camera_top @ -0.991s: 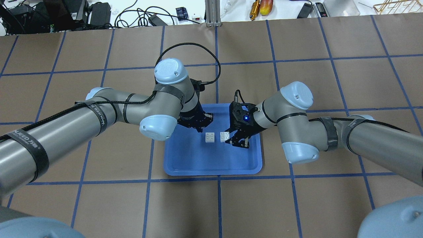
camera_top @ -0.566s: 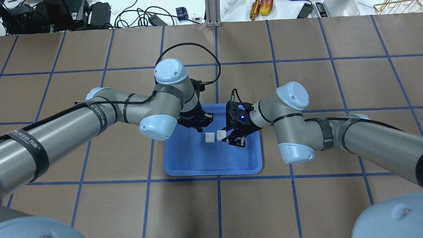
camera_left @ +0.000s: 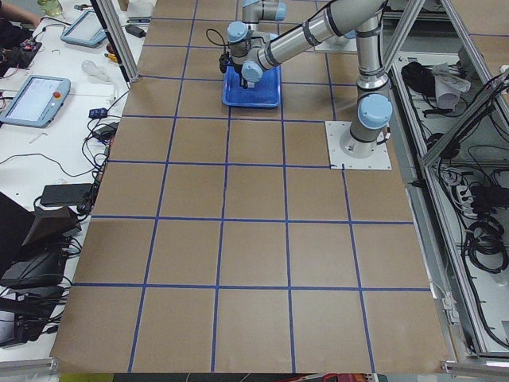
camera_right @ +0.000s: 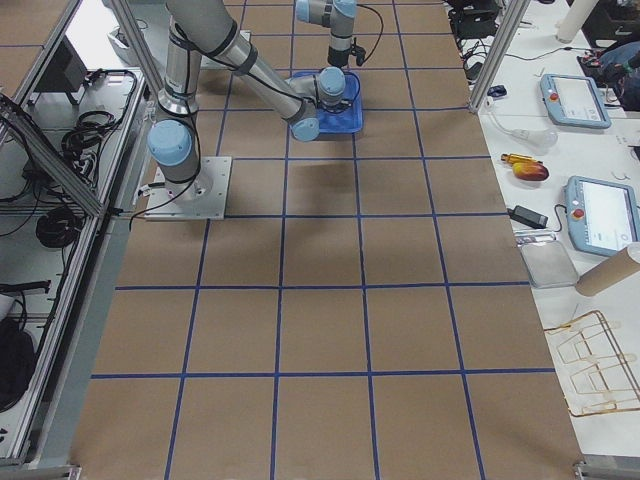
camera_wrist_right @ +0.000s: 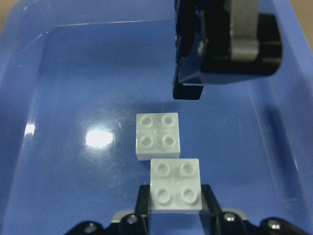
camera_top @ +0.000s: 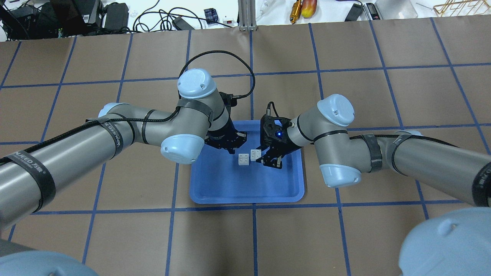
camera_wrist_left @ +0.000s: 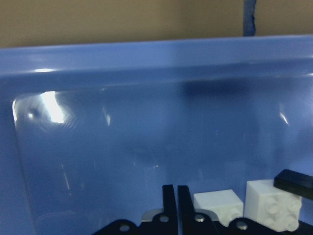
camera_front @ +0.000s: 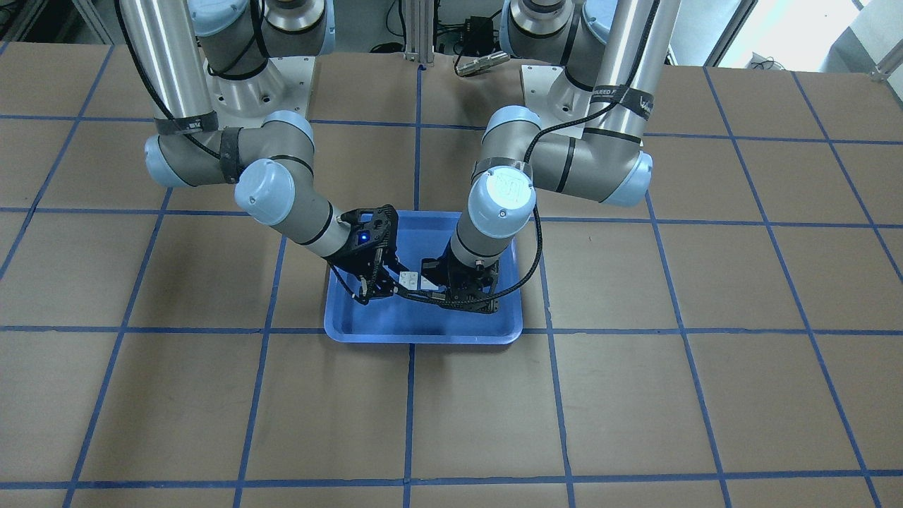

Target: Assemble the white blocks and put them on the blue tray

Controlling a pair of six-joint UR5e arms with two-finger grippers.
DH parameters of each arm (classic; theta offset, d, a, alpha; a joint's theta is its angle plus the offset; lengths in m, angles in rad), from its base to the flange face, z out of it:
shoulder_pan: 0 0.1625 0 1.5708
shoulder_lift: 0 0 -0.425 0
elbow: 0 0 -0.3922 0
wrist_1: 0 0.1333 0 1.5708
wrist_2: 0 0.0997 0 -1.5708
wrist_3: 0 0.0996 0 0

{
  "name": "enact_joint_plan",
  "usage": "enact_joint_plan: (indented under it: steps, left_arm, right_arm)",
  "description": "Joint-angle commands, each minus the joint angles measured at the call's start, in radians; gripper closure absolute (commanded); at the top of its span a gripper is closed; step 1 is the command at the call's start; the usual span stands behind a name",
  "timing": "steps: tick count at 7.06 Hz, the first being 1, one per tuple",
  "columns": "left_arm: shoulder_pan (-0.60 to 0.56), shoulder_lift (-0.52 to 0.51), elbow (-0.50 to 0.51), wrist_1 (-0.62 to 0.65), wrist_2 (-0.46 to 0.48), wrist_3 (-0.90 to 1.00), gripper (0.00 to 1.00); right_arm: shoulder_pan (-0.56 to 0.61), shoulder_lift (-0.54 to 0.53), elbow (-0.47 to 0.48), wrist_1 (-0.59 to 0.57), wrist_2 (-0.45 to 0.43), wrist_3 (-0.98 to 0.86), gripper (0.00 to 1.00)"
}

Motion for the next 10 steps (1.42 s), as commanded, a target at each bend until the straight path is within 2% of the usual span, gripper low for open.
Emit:
enact_joint_plan:
  steps: [1, 8, 9, 10]
  left_arm:
    - [0.001, 0.002, -0.016, 0.023, -0.015, -0.002, 0.84]
    - [0.001, 0.002, -0.018, 0.023, -0.015, -0.001, 0.84]
    - [0.001, 0.002, -0.018, 0.023, -0.015, -0.001, 0.84]
    - [0.001, 0.002, -0.016, 0.023, -0.015, -0.001, 0.84]
  right_arm:
    - [0.002, -0.004, 0.007, -0.001, 0.0, -0.003, 1.0]
    - [0.017, -0.004, 0.01, -0.016, 0.0, 0.002, 1.0]
    - [0.019, -0.006, 0.01, -0.016, 0.0, 0.002, 0.85]
    - [0.019, 0.0, 0.01, -0.016, 0.006, 0.02, 0.28]
